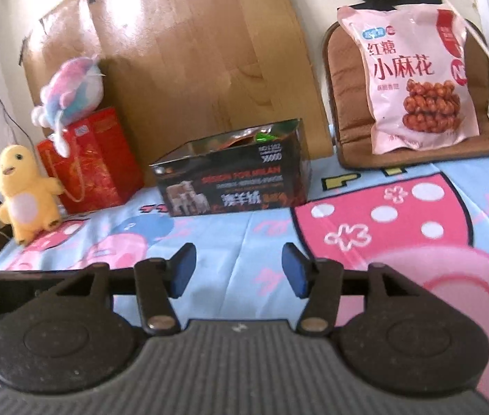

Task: Organize snacks

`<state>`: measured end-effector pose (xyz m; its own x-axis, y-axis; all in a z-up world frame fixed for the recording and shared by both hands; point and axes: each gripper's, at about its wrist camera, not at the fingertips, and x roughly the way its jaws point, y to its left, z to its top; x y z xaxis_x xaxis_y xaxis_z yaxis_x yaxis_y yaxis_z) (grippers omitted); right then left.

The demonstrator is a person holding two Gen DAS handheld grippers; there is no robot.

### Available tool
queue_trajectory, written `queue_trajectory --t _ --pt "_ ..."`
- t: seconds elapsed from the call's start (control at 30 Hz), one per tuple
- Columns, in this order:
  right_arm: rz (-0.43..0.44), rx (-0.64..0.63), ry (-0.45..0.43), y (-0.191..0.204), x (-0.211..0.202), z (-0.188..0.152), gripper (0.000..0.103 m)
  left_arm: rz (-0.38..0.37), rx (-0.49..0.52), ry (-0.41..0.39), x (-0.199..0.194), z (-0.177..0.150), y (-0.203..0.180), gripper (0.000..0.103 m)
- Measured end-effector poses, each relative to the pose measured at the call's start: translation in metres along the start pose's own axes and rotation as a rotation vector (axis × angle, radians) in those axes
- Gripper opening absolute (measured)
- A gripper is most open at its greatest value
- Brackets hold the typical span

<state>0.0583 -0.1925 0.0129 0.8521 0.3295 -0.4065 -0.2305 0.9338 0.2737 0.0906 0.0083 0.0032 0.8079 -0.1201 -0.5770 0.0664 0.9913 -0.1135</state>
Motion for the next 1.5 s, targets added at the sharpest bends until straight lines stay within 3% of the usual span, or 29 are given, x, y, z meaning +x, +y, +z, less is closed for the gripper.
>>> queue_trajectory --t 0.13,0.23,0.37,0.53,0.6,0.73,0.77,0.87,0.93,1.0,1.1,1.23,1.5 --pt "-0.009 -0.006 -0.009 -0.013 0.041 0.008 0.058 -0.081 -0.097 -0.015 0.011 0.002 0.018 0.064" --pt "0.027 0.088 -0.014 -0.028 0.045 0.01 0.058 -0.114 -0.076 0.001 0.01 -0.001 0.016 0.07" --pt "0.019 0.044 -0.132 -0.018 0.026 0.002 0.062 -0.066 0.065 0.048 0.018 0.002 -0.01 0.088" --pt "0.001 0.073 -0.136 -0.023 0.024 0.003 0.064 -0.053 0.068 0.044 0.018 0.001 -0.012 0.086" --pt "0.011 0.067 -0.136 -0.022 0.025 0.004 0.067 -0.027 0.032 0.002 0.012 -0.001 -0.007 0.083" --pt "-0.018 0.037 -0.09 -0.015 0.03 0.005 0.073 0.027 0.062 -0.146 -0.01 -0.007 -0.012 0.092" --pt "-0.026 0.039 -0.073 -0.016 0.03 0.005 0.073 0.076 0.071 -0.154 -0.015 -0.008 -0.016 0.091" --pt "-0.045 0.073 -0.009 -0.017 0.028 0.003 0.073 0.103 -0.029 -0.034 -0.038 -0.01 -0.015 0.088" --pt "-0.084 0.192 0.081 -0.022 0.011 -0.004 0.072 0.103 0.004 -0.028 -0.066 -0.014 -0.02 0.091" --pt "-0.016 0.285 0.075 -0.026 -0.028 -0.018 0.074 0.134 0.04 -0.062 -0.095 -0.022 -0.027 0.099" --pt "-0.098 0.206 0.03 -0.011 -0.077 -0.034 0.08 0.108 0.019 -0.039 -0.125 -0.036 -0.029 0.099" --pt "-0.095 0.207 0.047 -0.001 -0.119 -0.05 0.084 0.118 0.03 -0.021 -0.149 -0.057 -0.033 0.103" --pt "-0.081 0.152 0.076 0.025 -0.141 -0.068 0.088 0.158 0.048 -0.008 -0.173 -0.08 -0.038 0.103"
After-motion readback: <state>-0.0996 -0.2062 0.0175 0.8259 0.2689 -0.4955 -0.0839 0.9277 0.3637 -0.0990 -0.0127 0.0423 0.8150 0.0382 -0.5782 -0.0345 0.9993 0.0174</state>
